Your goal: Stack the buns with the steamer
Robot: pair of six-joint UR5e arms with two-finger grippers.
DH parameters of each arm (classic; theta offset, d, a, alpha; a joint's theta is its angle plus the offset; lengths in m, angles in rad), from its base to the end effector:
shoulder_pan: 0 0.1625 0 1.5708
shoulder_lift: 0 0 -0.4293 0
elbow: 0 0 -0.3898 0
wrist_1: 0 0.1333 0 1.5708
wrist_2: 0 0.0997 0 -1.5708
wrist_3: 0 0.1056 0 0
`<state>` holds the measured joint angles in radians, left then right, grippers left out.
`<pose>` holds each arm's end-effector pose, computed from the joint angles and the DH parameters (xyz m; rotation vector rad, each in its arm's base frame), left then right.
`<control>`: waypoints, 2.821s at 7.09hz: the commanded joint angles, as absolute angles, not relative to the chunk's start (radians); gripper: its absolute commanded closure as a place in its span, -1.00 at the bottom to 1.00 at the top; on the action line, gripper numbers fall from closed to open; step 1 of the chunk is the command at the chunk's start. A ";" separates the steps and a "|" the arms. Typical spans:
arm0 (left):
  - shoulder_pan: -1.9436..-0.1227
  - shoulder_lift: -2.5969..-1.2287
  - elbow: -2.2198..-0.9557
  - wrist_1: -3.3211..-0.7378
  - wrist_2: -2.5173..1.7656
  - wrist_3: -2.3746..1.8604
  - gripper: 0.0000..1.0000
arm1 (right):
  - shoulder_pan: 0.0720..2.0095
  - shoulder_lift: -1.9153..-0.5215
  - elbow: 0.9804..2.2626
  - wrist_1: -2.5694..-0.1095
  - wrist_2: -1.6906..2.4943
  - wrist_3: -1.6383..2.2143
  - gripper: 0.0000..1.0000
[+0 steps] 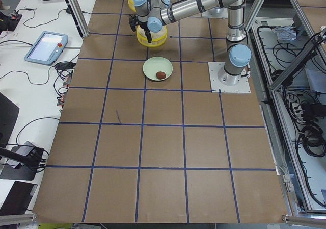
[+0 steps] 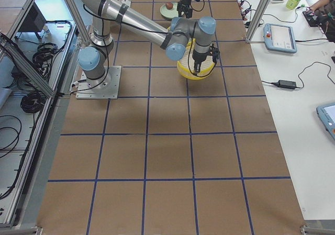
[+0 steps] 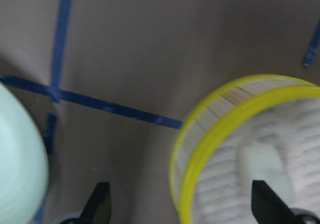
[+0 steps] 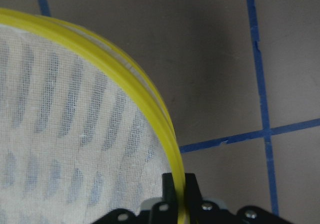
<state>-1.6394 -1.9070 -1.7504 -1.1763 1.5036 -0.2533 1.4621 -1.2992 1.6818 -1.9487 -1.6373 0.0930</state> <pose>-0.1789 -0.5560 0.2588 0.2911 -3.0745 -0.2018 0.0631 -0.5863 0.3247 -0.3094 -3.0595 -0.0080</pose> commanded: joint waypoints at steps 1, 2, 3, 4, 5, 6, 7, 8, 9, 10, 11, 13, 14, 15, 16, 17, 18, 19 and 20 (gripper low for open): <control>-1.543 -1.872 -1.843 -1.223 1.700 0.025 -1.00 | 1.660 -1.302 1.628 -1.893 -1.628 0.411 0.75; -1.545 -1.868 -1.877 -1.223 1.839 0.091 -1.00 | 1.746 -1.290 1.615 -1.870 -1.626 0.540 0.76; -1.543 -1.873 -1.897 -1.223 1.920 0.130 -1.00 | 1.802 -1.289 1.624 -1.855 -1.625 0.589 0.76; -1.543 -1.894 -1.904 -1.215 2.010 0.179 -1.00 | 1.833 -1.289 1.644 -1.841 -1.624 0.612 0.76; -1.543 -1.907 -1.910 -1.215 2.016 0.183 -1.00 | 1.839 -1.284 1.650 -1.850 -1.623 0.612 0.76; -1.543 -1.933 -1.911 -1.210 2.020 0.202 -0.99 | 1.839 -1.266 1.652 -1.845 -1.624 0.612 0.76; -1.543 -1.942 -1.914 -1.209 2.028 0.210 -0.99 | 1.838 -1.264 1.651 -1.842 -1.624 0.614 0.76; -1.543 -1.954 -1.922 -1.209 2.028 0.210 -0.95 | 1.838 -1.259 1.655 -1.838 -1.623 0.612 0.76; -1.542 -1.965 -1.922 -1.209 2.031 0.210 -0.73 | 1.838 -1.261 1.669 -1.851 -1.621 0.614 0.75; -1.543 -1.965 -1.916 -1.195 2.019 0.207 0.24 | 1.842 -1.261 1.672 -1.852 -1.606 0.614 0.75; -1.542 -1.965 -1.913 -1.189 2.016 0.206 0.54 | 1.842 -1.261 1.672 -1.856 -1.557 0.623 0.75; -1.542 -1.956 -1.908 -1.186 1.955 0.206 0.68 | 1.842 -1.259 1.675 -1.855 -1.557 0.621 0.75; -1.543 -1.948 -1.904 -1.186 1.936 0.203 0.69 | 1.842 -1.258 1.675 -1.855 -1.557 0.620 0.75; -1.543 -1.941 -1.893 -1.187 1.931 0.192 0.69 | 1.842 -1.258 1.675 -1.858 -1.560 0.609 0.74; -1.543 -1.933 -1.872 -1.189 1.880 0.183 0.69 | 1.839 -1.258 1.677 -1.856 -1.568 0.607 0.69; -1.540 -1.925 -1.861 -1.189 1.814 0.169 0.70 | 1.839 -1.258 1.677 -1.855 -1.568 0.607 0.59; -1.540 -1.911 -1.850 -1.199 1.699 0.031 0.70 | 1.838 -1.258 1.677 -1.858 -1.571 0.607 0.52; -1.533 -1.895 -1.838 -1.204 1.568 -0.136 0.70 | 1.838 -1.258 1.678 -1.856 -1.569 0.609 0.34; -1.522 -1.887 -1.818 -1.235 1.512 -0.188 0.70 | 1.838 -1.258 1.678 -1.856 -1.571 0.606 -0.09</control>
<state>-1.5322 -1.8999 -1.8383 -1.2094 1.6091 -0.0823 1.8381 -1.2579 1.6776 -1.8565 -1.5697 0.6079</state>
